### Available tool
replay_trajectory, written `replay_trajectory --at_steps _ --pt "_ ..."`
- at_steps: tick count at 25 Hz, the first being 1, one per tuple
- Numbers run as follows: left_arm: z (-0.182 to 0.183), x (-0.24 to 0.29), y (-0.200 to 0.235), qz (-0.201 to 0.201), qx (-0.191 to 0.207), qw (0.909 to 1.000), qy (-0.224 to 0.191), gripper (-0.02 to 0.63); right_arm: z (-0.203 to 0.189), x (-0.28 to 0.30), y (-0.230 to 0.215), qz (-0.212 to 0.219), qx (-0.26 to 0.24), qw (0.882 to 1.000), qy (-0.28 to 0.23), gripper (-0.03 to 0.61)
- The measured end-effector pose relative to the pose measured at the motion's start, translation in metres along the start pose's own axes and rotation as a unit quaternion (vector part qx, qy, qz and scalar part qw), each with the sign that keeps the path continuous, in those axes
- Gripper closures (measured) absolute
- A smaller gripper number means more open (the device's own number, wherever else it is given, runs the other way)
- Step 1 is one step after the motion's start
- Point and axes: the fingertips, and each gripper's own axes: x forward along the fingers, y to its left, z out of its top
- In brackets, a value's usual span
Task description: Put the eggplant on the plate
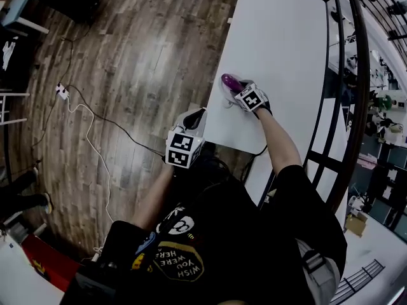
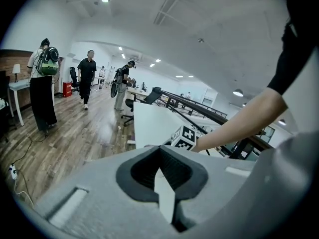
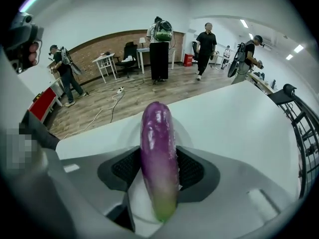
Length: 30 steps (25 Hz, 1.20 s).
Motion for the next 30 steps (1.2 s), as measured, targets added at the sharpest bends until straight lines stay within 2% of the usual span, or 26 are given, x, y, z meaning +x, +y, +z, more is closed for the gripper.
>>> replay_trajectory --at_steps 3,5,8,11,13,14,17,19,21,23,25,27,30 --pt "0.0 -0.002 0.001 -0.002 0.001 1.0 -0.001 0.609 -0.001 -0.003 0.002 -0.005 -0.029 1.0 0.007 0.36" --pt "0.001 -0.003 0.001 -0.007 0.006 1.0 0.0 0.609 -0.002 -0.01 0.005 -0.006 -0.027 1.0 0.0 0.297" --pt "0.011 -0.005 0.003 -0.012 0.015 0.9998 -0.007 0.609 -0.004 -0.037 0.0 -0.021 0.038 0.998 -0.046 0.29" --pt "0.024 -0.009 0.004 -0.015 0.021 0.9995 -0.02 0.609 -0.01 -0.089 -0.004 -0.058 0.119 0.983 -0.126 0.291" --pt "0.031 -0.013 0.002 -0.02 0.025 0.9991 -0.03 0.609 -0.013 -0.135 0.004 -0.075 0.185 0.959 -0.201 0.298" --pt "0.036 -0.013 0.0 -0.022 0.028 0.9988 -0.035 0.609 -0.017 -0.159 0.009 -0.082 0.223 0.941 -0.24 0.298" --pt "0.052 -0.014 -0.014 -0.029 0.045 0.997 -0.056 0.609 -0.033 -0.231 0.025 -0.118 0.323 0.875 -0.34 0.349" --pt "0.065 -0.02 -0.031 -0.039 0.058 0.9947 -0.075 0.609 -0.038 -0.277 0.047 -0.14 0.351 0.838 -0.393 0.383" --pt "0.076 -0.027 -0.049 -0.052 0.07 0.9918 -0.094 0.609 -0.038 -0.314 0.072 -0.157 0.354 0.813 -0.436 0.401" --pt "0.085 -0.035 -0.066 -0.065 0.082 0.9886 -0.108 0.609 -0.039 -0.342 0.093 -0.178 0.352 0.793 -0.463 0.455" --pt "0.089 -0.041 -0.08 -0.077 0.093 0.9857 -0.117 0.609 -0.037 -0.366 0.107 -0.207 0.344 0.782 -0.477 0.525" --pt "0.089 -0.045 -0.09 -0.086 0.102 0.984 -0.118 0.609 -0.033 -0.384 0.116 -0.236 0.336 0.778 -0.475 0.575" --pt "0.085 -0.046 -0.103 -0.099 0.109 0.983 -0.11 0.609 -0.032 -0.394 0.124 -0.249 0.34 0.779 -0.463 0.576"
